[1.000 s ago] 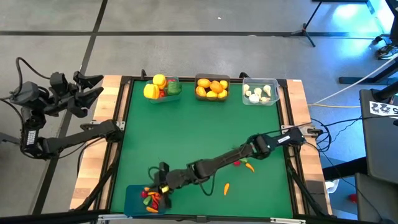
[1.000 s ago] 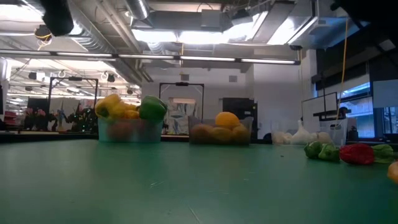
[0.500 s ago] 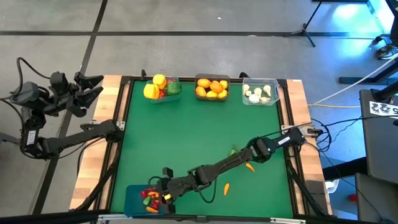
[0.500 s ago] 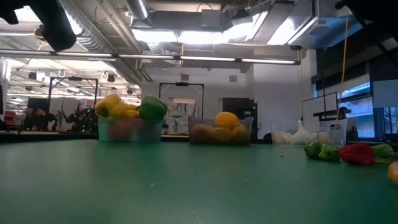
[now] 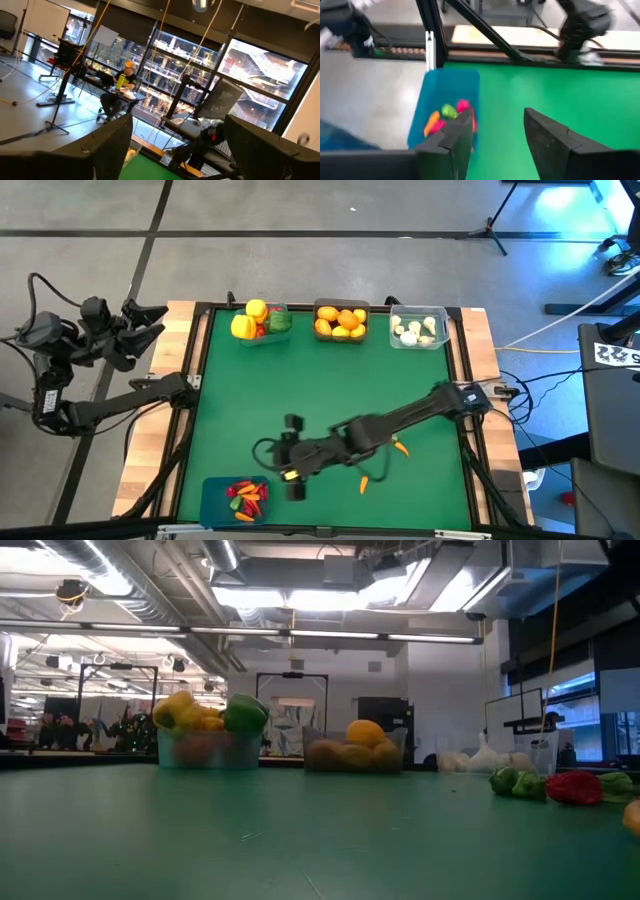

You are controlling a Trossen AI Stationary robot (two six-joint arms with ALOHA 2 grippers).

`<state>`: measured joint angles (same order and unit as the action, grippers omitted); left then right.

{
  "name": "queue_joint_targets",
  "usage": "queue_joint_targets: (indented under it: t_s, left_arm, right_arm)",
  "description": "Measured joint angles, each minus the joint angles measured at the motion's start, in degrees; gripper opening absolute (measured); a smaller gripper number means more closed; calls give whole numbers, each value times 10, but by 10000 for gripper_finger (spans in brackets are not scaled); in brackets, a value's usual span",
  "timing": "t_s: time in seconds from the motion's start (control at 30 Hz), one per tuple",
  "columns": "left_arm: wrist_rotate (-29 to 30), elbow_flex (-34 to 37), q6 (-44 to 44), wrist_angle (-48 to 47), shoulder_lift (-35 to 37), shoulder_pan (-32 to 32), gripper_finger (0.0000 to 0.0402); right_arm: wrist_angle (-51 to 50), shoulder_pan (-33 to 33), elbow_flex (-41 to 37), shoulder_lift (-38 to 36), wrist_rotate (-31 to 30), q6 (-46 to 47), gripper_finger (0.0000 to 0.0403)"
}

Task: Sort produce into baskets
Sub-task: Put the yellow chili pepper into the dark blue bin

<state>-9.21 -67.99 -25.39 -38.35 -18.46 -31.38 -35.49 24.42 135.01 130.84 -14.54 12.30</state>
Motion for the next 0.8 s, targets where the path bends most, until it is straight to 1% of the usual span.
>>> queue_joint_targets:
  t_s: [0.07,0.13,0.23,0.3,0.4,0.5,0.53,0.6,0.67,0.73,0.8]
  left_arm:
    - [0,0,8,0,0,0,308]
    - [0,0,16,0,0,0,308]
    - [0,0,25,0,0,0,308]
    - [0,0,28,0,0,0,308]
    - [0,0,32,0,0,0,308]
    - [0,0,39,0,0,0,308]
    - [0,0,39,0,0,0,308]
    - [0,0,44,0,0,0,308]
    - [0,0,49,0,0,0,308]
    - [0,0,54,-2,0,0,308]
    - [0,0,58,-2,0,0,308]
  right_arm:
    - [-58,5,0,-40,-9,-8,171]
    - [-126,10,0,-84,-33,-4,170]
    - [-228,23,0,-143,-88,16,170]
    - [-308,40,-1,-177,-136,42,170]
    - [-431,80,-1,-224,-213,115,170]
    - [-555,130,-2,-266,-283,241,170]
    - [-545,147,-14,-280,-302,267,170]
    - [-534,181,-56,-320,-338,281,170]
    - [-545,208,-100,-352,-364,352,170]
    - [-540,218,-183,-397,-378,397,170]
    - [-543,241,-267,-439,-389,496,170]
